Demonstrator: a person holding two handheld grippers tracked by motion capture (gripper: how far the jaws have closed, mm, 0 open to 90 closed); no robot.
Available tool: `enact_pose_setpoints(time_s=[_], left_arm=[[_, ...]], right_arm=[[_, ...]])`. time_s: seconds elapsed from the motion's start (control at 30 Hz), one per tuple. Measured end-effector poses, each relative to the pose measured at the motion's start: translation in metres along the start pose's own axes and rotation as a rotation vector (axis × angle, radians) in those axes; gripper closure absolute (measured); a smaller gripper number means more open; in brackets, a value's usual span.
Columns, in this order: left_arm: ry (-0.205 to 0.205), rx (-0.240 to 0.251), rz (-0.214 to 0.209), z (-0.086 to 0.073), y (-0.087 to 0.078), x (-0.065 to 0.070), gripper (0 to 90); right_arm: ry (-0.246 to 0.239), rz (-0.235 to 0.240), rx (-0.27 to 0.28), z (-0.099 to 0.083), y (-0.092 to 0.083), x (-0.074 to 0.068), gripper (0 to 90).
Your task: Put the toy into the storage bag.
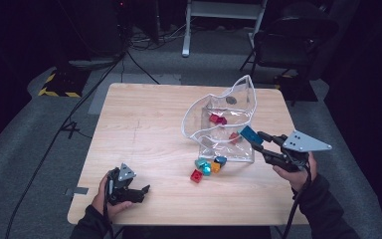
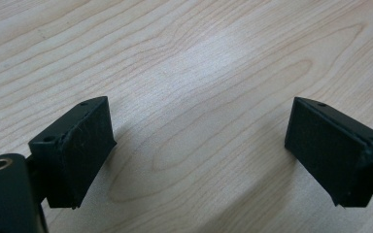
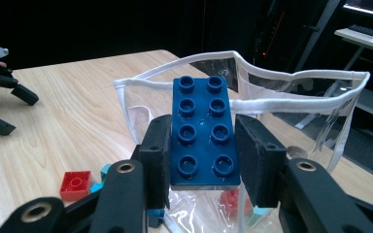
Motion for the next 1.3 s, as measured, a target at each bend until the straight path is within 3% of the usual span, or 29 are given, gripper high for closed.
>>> enact_pose_setpoints(time_s=[0.57,0.9,1.3], left_arm=[[0.000,0.000,0.000,0.000,0.000,0.000,10.7],[0.000,0.000,0.000,0.000,0.000,0.000,10.6],[0.001,0.000,-0.001,0.000,0.000,0.000,10.7]], right_arm=[[-0.028,-0.013,0.025,0.032,0.017,0.001,59.8],[-0.011,-0.026,0.028,0.051,0.029,0.013,59.7],[0.011,-0.071,-0.006,0.067,0.050,0.030,59.7]])
Point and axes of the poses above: each handheld gripper's, and its own axes: y roughly forward along the jaws, z roughly out of its top, x roughly to its right, the point moved 3 cm from there along y, roughly forward along the jaws, and after that the axes turned 1 degree about x, right-handed, at the moved point
